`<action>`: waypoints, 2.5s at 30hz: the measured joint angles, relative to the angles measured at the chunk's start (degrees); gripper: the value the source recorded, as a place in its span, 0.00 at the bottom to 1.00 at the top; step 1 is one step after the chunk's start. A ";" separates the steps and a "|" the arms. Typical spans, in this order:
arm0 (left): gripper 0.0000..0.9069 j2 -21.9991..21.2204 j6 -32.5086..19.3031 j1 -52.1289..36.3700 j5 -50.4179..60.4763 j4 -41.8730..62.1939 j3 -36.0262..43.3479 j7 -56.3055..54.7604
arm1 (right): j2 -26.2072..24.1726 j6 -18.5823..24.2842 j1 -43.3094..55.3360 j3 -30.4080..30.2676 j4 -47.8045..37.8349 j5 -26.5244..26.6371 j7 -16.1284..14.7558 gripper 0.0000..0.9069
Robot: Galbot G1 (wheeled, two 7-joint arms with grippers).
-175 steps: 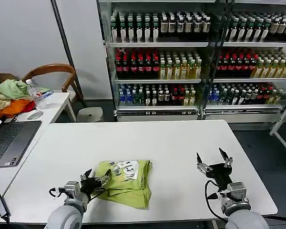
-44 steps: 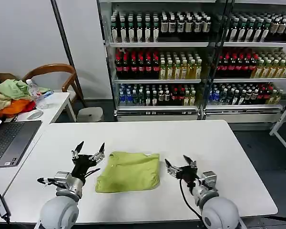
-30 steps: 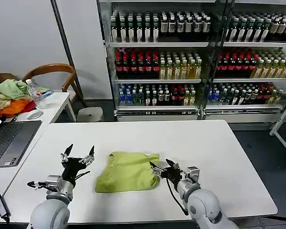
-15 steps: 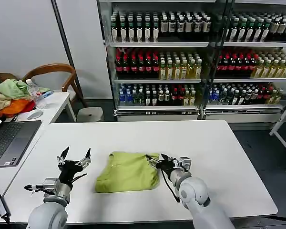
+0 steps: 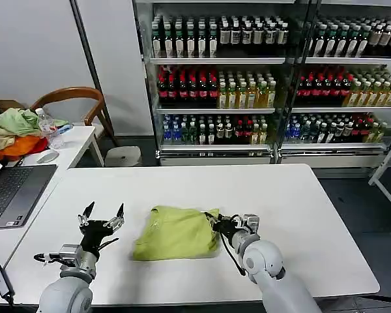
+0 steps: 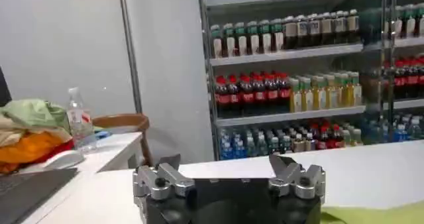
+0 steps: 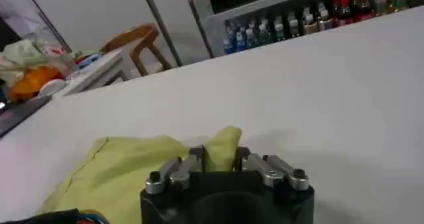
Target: Fold and organize the clothes.
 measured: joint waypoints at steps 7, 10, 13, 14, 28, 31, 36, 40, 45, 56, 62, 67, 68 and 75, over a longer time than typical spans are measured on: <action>1.00 0.17 -0.02 -0.11 0.00 0.39 -0.01 -0.02 | -0.86 -0.22 0.66 -0.28 -0.23 -1.07 -0.90 0.00; 1.00 0.23 -0.05 -0.07 0.00 0.56 -0.02 -0.02 | -1.40 -0.27 1.17 -0.09 -0.17 -1.34 -1.61 0.00; 1.00 0.21 -0.05 -0.04 0.00 0.79 -0.02 -0.02 | -2.19 -0.33 1.91 0.19 0.06 -1.86 -2.65 0.00; 1.00 0.21 -0.05 -0.04 0.00 0.84 -0.02 -0.02 | -2.41 -0.34 2.11 0.18 0.06 -2.06 -3.05 0.00; 1.00 0.35 -0.08 -0.18 -0.01 0.89 -0.21 -0.05 | -6.65 -0.52 5.94 1.14 -3.32 -6.18 -10.58 0.00; 1.00 0.25 -0.08 -0.28 -0.02 0.97 -0.17 -0.06 | -7.44 -0.54 6.26 1.62 -3.74 -6.58 -12.17 0.00; 1.00 0.15 -0.08 -0.33 -0.03 0.99 -0.03 -0.04 | -7.85 -0.55 6.54 2.14 -4.51 -7.31 -14.16 0.00; 1.00 0.14 -0.06 -0.44 -0.05 1.06 0.00 -0.03 | -7.79 -0.55 7.01 2.40 -5.33 -8.08 -15.28 0.00; 1.00 0.22 0.31 -0.30 -0.51 0.77 0.06 -0.05 | -7.82 -0.53 7.12 2.47 -6.15 -8.82 -16.11 0.00; 1.00 0.33 0.45 -0.87 -0.91 0.98 0.16 -0.03 | -7.24 -0.46 7.37 3.00 -6.93 -10.27 -16.08 1.00; 1.00 0.45 0.49 -0.88 -0.94 0.66 0.13 -0.01 | -7.89 -0.41 7.05 4.14 -5.75 -11.49 -14.87 1.00; 1.00 0.20 0.51 -0.99 -0.95 0.66 0.29 -0.02 | -9.20 -0.16 6.26 5.38 -3.51 -12.81 -12.61 1.00; 1.00 0.12 0.52 -0.99 -0.95 0.65 0.36 -0.01 | -9.48 -0.03 6.05 5.63 -3.13 -13.11 -12.25 1.00; 1.00 0.04 0.45 -0.72 -0.93 0.27 0.31 0.00 | -10.46 2.90 4.25 7.14 -1.69 -15.94 -10.29 1.00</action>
